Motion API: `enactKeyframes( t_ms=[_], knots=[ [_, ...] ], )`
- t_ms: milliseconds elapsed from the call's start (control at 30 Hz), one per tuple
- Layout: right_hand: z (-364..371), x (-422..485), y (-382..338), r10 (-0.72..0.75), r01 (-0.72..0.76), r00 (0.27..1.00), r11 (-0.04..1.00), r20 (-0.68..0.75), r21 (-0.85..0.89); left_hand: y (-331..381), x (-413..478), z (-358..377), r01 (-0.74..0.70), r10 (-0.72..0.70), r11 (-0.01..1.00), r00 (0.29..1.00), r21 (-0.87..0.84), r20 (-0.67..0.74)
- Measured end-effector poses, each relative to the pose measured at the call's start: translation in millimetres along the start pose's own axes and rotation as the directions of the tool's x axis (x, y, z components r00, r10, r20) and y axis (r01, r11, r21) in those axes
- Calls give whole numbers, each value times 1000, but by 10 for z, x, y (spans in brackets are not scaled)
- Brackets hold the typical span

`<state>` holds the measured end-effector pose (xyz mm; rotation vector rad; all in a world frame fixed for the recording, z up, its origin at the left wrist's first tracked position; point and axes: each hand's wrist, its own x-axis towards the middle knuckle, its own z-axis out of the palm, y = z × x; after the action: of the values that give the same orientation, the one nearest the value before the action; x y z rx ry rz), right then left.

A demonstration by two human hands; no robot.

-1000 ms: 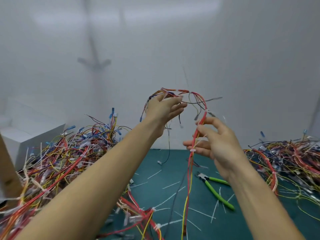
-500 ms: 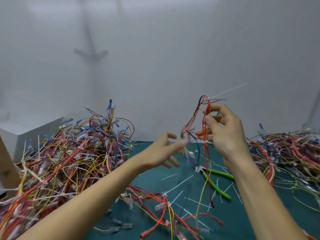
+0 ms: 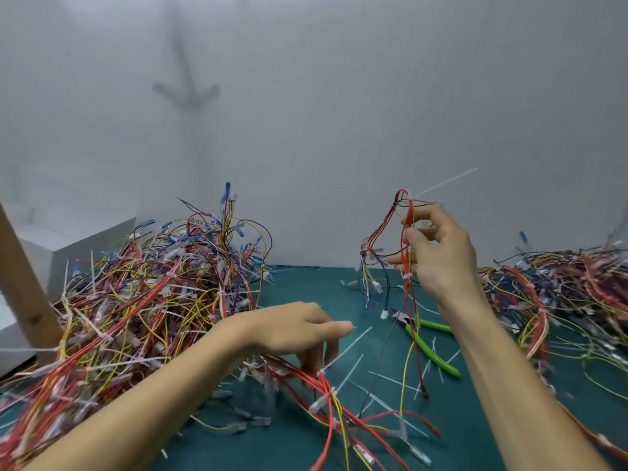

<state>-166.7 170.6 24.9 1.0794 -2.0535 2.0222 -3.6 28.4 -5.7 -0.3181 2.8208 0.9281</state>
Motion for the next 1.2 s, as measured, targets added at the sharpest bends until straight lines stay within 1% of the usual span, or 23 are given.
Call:
enactKeyframes(
  t_ms=[67, 100, 133, 200, 267, 300, 367, 467, 533, 600, 633, 733, 800, 900, 933, 967, 1000, 1033, 1067, 1100, 1133, 1167, 1200],
  knots=[
    [4, -6, -9, -4, 4, 1000, 1000, -8, 0, 73, 8, 68, -71, 74, 988, 997, 137, -12],
    [3, -10, -15, -7, 7, 1000, 1000, -10, -1, 104, 19, 108, -107, 117, 978, 992, 178, -45],
    [1, -12, -21, -9, 9, 1000, 1000, -11, -3, 131, 28, 133, -136, 155, 974, 983, 182, -96],
    [-4, -10, -26, -14, 14, 1000, 1000, -18, -10, 160, 40, 107, -178, 199, 978, 951, 108, -238],
    [-13, 11, -22, -24, 24, 999, 1000, -31, -12, 153, 66, 26, -191, 192, 981, 910, 40, -367],
    [-22, 27, -19, -28, 27, 999, 999, -41, -17, 144, 84, -11, -179, 177, 983, 889, 36, -422],
    [-51, 56, -18, -37, 35, 997, 999, -65, -20, 97, 142, -54, -102, 128, 992, 841, 79, -526],
    [-114, 90, -37, -47, 48, 993, 999, -105, 3, -59, 228, -76, 116, 36, 975, 755, 188, -655],
    [-151, 106, -64, -55, 61, 990, 997, -131, 42, -215, 274, -37, 247, -19, 933, 762, 264, -648],
    [-180, 113, -100, -61, 75, 986, 994, -158, 84, -373, 325, 71, 346, -85, 883, 784, 318, -615],
    [-193, 113, -120, -60, 79, 983, 991, -175, 104, -444, 351, 137, 395, -116, 853, 780, 341, -614],
    [-242, 108, -177, -51, 88, 973, 984, -224, 156, -623, 404, 279, 518, -165, 777, 716, 358, -678],
    [-276, 109, -211, -44, 91, 971, 977, -236, 191, -716, 420, 314, 558, -192, 744, 706, 368, -682],
    [-283, 112, -237, -48, 95, 977, 971, -208, 220, -729, 450, 309, 562, -248, 730, 749, 390, -615],
    [-272, 112, -236, -54, 95, 980, 972, -189, 215, -682, 467, 284, 564, -283, 744, 751, 358, -596],
    [-258, 111, -235, -63, 96, 984, 976, -167, 196, -616, 505, 248, 557, -321, 782, 744, 280, -586],
    [-240, 108, -234, -73, 98, 987, 981, -145, 169, -533, 562, 204, 528, -364, 837, 731, 141, -577],
    [-221, 101, -235, -84, 103, 988, 984, -127, 147, -440, 640, 160, 460, -409, 886, 719, -56, -561],
    [-208, 93, -239, -97, 112, 989, 984, -115, 137, -325, 733, 112, 346, -448, 894, 710, -286, -543],
    [-202, 86, -249, -109, 123, 988, 983, -107, 135, -189, 842, 61, 201, -482, 842, 696, -500, -532],
    [-203, 79, -260, -121, 133, 988, 982, -100, 133, -52, 959, 8, 50, -525, 742, 664, -669, -533],
    [-208, 73, -274, -130, 142, 987, 982, -96, 124, 80, 1069, -43, -89, -585, 614, 617, -785, -527],
    [-217, 69, -286, -139, 149, 986, 983, -94, 107, 191, 1174, -78, -215, -652, 478, 563, -852, -508]
  ],
)
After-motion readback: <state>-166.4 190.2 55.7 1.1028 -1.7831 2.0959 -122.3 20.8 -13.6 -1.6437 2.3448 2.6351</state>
